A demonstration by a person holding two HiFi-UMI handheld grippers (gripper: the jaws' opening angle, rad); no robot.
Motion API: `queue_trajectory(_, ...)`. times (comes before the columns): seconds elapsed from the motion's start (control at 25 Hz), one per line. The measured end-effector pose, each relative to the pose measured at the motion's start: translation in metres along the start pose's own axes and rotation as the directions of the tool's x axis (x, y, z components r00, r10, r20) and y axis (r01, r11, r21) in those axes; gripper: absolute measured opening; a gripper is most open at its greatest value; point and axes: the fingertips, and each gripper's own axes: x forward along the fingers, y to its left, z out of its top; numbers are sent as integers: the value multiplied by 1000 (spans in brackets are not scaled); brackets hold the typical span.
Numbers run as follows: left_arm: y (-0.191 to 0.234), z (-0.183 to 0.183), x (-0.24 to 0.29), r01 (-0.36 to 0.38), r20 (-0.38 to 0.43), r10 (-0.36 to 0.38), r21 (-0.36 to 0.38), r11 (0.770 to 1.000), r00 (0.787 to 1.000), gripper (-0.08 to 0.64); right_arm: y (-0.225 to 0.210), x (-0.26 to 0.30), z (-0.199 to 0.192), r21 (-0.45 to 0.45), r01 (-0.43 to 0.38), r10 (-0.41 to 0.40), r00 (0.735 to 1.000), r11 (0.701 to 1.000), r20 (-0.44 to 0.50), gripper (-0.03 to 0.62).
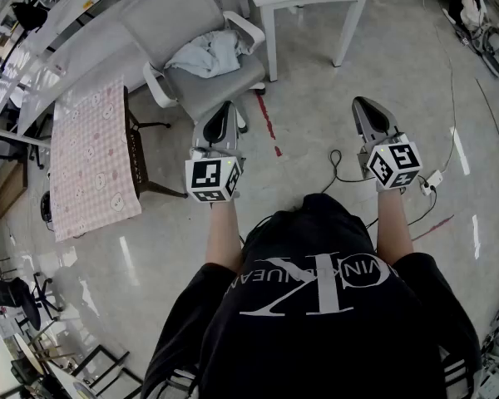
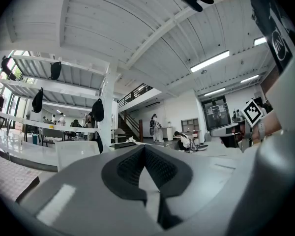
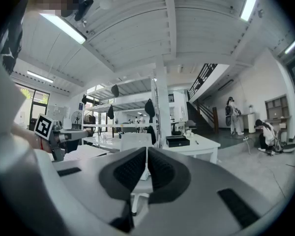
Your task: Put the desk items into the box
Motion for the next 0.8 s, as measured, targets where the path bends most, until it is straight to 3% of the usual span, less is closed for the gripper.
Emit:
queue_trajectory(0.48,-7,-7,0,20,-4,-20,-57,998,1000,-5,-19,-23,2,12,77,-77,997,997,14,23)
queue_trajectory(0.8,7,-15,20,-1,-25,-1,-54,999,1000,-5,-30,7,-15,15,51,-51,999,999,-15,25)
